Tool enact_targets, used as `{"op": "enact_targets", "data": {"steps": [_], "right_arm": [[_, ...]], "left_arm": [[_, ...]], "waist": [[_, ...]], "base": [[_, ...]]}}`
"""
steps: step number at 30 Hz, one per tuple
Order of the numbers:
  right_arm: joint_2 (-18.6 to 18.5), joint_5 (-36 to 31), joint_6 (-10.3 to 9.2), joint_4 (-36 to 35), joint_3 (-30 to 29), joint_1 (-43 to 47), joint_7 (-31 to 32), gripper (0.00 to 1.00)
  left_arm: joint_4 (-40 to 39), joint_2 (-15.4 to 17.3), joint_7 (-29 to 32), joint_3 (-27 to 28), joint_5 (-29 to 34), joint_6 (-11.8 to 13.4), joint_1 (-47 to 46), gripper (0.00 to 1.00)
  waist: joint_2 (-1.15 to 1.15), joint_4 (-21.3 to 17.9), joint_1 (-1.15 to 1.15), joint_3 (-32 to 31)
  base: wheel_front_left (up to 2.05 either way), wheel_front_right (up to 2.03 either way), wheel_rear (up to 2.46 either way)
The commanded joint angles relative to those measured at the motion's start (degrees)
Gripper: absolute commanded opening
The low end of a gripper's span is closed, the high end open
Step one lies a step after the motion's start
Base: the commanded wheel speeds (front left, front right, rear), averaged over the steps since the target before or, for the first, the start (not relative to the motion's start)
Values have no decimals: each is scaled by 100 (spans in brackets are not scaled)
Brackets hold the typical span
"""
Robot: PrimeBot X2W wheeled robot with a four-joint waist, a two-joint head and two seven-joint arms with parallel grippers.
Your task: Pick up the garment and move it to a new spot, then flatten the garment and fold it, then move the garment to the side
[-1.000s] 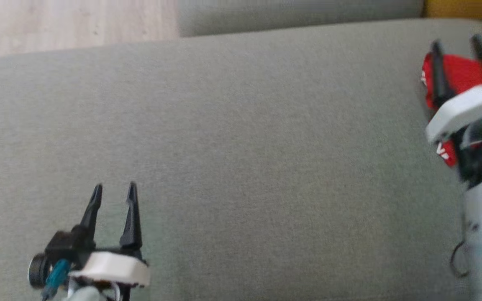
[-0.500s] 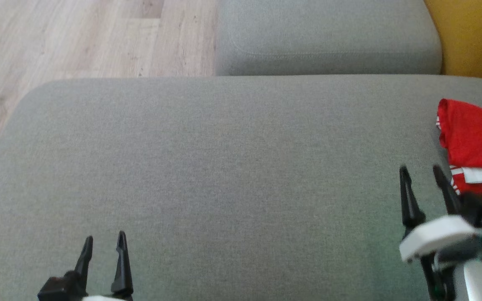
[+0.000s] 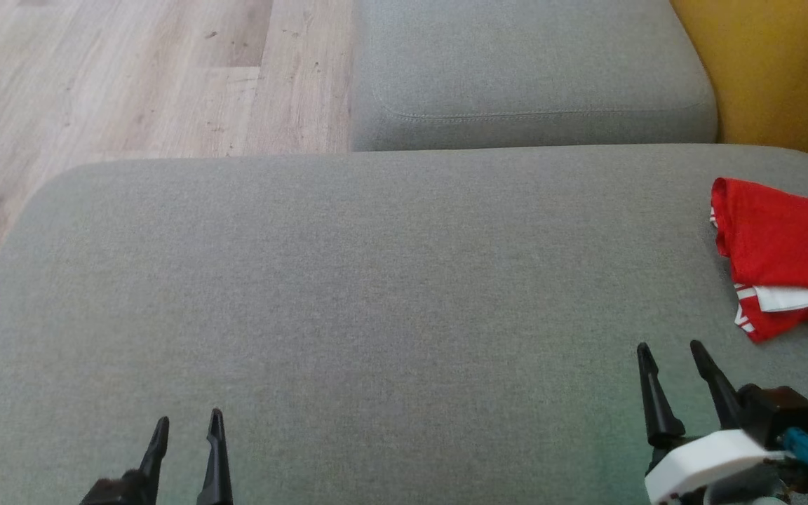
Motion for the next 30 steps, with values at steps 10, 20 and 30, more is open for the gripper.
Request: {"op": "enact_targets", "data": {"steps": [10, 20, 30], "right_arm": [[-35, -33, 37, -216, 243, -132, -136, 100], [-35, -17, 37, -221, 275, -105, -105, 100], [3, 32, -2, 364, 154, 178, -40, 0]], "left_arm": [[-26, 56, -54, 214, -38, 94, -325, 100], [-52, 45, 1, 190, -110, 86, -316, 100], [368, -133, 42, -6, -119, 59, 89, 0]], "waist": [[0, 27, 0, 12], [0, 46, 0, 4], [0, 54, 1, 6]], "base": [[0, 0, 0], [0, 0, 0], [0, 0, 0]]}}
